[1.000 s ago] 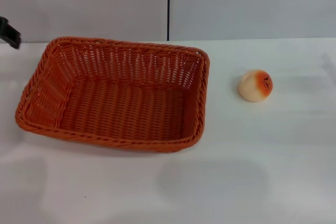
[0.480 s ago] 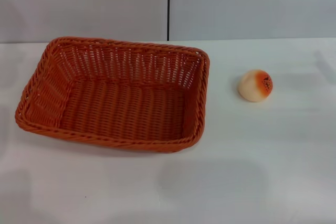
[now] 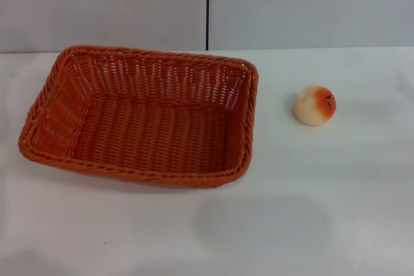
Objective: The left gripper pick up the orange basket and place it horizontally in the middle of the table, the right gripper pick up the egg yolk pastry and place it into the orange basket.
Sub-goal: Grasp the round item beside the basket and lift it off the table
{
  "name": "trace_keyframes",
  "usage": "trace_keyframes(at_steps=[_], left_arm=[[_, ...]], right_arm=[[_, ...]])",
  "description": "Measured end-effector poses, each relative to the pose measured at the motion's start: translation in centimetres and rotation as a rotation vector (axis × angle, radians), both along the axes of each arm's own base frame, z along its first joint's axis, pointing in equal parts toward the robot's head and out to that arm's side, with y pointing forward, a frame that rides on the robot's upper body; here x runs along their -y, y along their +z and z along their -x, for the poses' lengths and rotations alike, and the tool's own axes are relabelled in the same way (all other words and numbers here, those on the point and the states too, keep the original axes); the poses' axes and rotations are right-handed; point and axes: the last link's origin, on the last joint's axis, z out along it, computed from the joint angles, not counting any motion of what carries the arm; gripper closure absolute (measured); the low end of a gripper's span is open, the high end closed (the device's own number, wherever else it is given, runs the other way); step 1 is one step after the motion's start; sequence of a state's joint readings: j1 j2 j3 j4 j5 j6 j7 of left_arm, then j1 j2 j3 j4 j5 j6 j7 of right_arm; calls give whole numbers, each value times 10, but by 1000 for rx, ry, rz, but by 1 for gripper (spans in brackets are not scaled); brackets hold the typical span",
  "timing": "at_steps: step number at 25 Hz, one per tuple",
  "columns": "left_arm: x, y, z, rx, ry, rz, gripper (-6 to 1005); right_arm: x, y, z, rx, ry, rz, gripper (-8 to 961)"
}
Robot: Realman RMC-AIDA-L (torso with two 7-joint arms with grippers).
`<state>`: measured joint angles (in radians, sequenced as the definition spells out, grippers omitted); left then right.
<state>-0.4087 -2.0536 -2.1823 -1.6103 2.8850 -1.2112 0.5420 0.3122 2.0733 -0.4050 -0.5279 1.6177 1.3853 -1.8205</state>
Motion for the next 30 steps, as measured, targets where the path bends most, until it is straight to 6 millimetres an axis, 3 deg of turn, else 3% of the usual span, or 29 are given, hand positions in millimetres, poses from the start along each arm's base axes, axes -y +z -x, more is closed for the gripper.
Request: trace_keyframes(at_steps=[10, 22, 25, 30], left_arm=[[23, -5, 25, 89, -130, -123, 439], [48, -16, 34, 177, -349, -184, 435], [52, -20, 35, 200, -392, -196, 433], [57, -20, 40, 248, -441, -231, 430]], right_arm=[[1, 7, 13, -29, -41, 342, 227], [-5, 13, 25, -361, -204, 534, 228], [-8, 7, 25, -395, -232, 558, 228], [-21, -24, 23, -368, -286, 619, 228]])
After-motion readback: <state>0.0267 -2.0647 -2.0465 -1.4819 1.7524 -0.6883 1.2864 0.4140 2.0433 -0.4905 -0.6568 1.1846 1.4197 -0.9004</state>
